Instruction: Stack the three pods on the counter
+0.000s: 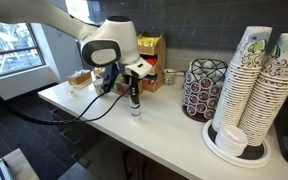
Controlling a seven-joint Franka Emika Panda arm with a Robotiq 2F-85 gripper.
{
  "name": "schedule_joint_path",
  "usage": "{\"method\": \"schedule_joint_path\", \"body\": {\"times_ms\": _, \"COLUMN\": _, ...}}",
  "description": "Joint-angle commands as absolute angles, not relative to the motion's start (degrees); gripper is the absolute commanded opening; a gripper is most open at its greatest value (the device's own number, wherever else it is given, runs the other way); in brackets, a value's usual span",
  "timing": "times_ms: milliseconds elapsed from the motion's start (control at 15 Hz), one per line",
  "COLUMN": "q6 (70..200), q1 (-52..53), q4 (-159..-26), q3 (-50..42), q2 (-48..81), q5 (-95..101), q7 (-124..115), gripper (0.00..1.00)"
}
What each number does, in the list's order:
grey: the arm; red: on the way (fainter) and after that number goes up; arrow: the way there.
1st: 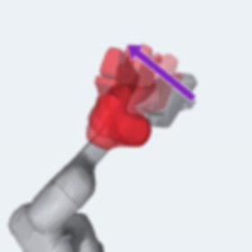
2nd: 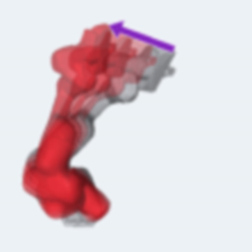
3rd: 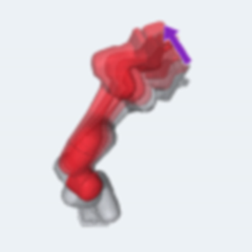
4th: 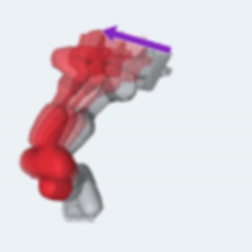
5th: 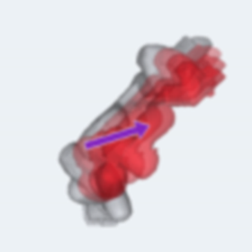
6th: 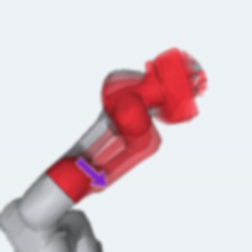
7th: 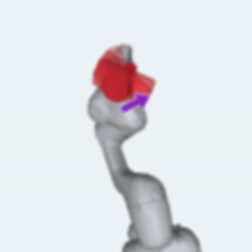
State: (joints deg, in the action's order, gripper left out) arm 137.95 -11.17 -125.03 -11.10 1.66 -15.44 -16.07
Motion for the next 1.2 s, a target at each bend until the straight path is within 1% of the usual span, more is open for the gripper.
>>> {"method": "schedule_joint_path", "body": {"times_ms": 0, "q6": 139.9, "q1": -11.15, "q4": -126.17, "q3": -10.99, "q2": 1.83, "q5": -17.07, "q7": -14.01, "gripper": 0.28}}
{"method": "schedule_joint_path", "body": {"times_ms": 333, "q6": 139.83, "q1": -11.13, "q4": -126.24, "q3": -10.94, "q2": 1.96, "q5": -16.8, "q7": -13.6, "gripper": 0.28}}
{"method": "schedule_joint_path", "body": {"times_ms": 400, "q6": 139.8, "q1": -11.11, "q4": -126.27, "q3": -10.92, "q2": 1.91, "q5": -16.83, "q7": -13.52, "gripper": 0.39}}
{"method": "schedule_joint_path", "body": {"times_ms": 467, "q6": 139.93, "q1": -11.09, "q4": -126.31, "q3": -10.89, "q2": 1.88, "q5": -16.83, "q7": -13.68, "gripper": 0.78}}
{"method": "schedule_joint_path", "body": {"times_ms": 533, "q6": 139.85, "q1": -11.08, "q4": -126.3, "q3": -10.87, "q2": 1.81, "q5": -16.88, "q7": -13.59, "gripper": 0.77}}
{"method": "schedule_joint_path", "body": {"times_ms": 600, "q6": 139.71, "q1": -11.08, "q4": -126.28, "q3": -10.85, "q2": 1.69, "q5": -16.99, "q7": -13.58, "gripper": 0.79}}
{"method": "schedule_joint_path", "body": {"times_ms": 667, "q6": 139.92, "q1": -11.1, "q4": -126.3, "q3": -10.85, "q2": 1.45, "q5": -16.93, "q7": -13.56, "gripper": 0.85}}
{"method": "schedule_joint_path", "body": {"times_ms": 733, "q6": 139.86, "q1": -11.12, "q4": -126.27, "q3": -10.85, "q2": 1.2, "q5": -16.98, "q7": -13.44, "gripper": 0.94}}
{"method": "schedule_joint_path", "body": {"times_ms": 800, "q6": 139.82, "q1": -11.16, "q4": -126.32, "q3": -10.88, "q2": 0.75, "q5": -16.9, "q7": -13.2, "gripper": 0.99}}
{"method": "schedule_joint_path", "body": {"times_ms": 1133, "q6": 136.61, "q1": -11.48, "q4": -126.32, "q3": -11.23, "q2": -2.92, "q5": -17.59, "q7": -8.31, "gripper": 1.0}}
